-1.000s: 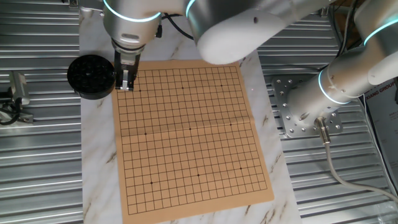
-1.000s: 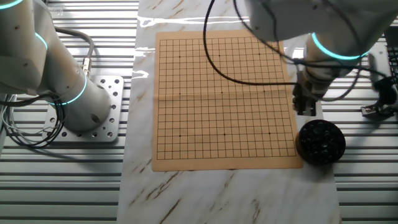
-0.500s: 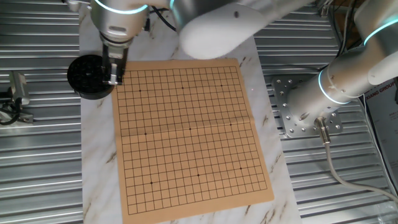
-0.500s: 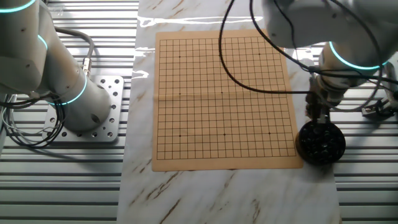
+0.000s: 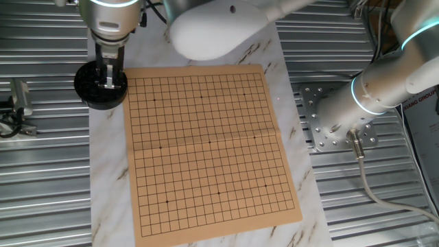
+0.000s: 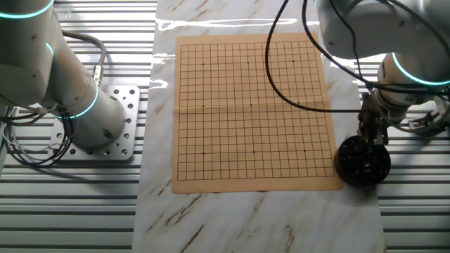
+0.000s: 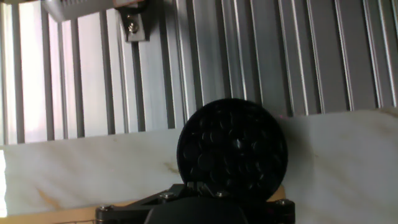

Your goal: Play the first move as black on the 3-4 point in the upper right corner of the Go board

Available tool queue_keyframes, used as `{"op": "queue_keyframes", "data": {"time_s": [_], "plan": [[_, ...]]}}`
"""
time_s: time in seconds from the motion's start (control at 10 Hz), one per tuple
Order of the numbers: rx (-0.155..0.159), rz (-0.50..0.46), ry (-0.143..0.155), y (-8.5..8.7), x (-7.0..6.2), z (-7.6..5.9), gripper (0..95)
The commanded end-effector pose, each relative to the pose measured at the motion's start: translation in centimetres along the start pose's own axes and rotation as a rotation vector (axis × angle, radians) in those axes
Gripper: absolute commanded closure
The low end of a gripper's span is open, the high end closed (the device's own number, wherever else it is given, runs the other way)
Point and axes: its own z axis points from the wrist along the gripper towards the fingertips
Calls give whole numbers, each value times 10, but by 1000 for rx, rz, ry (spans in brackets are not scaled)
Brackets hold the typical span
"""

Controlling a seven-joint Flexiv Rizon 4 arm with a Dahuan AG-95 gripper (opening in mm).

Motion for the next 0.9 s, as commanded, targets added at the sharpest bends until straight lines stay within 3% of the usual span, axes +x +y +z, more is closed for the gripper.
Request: {"op": "queue_keyframes", "data": {"time_s": [0.1, 0.4, 0.9], "plan": [[4, -53, 19, -1, -1, 1, 950], [8, -117, 36, -8, -8, 7, 950], [19, -147, 39, -22, -18, 20, 950]]}}
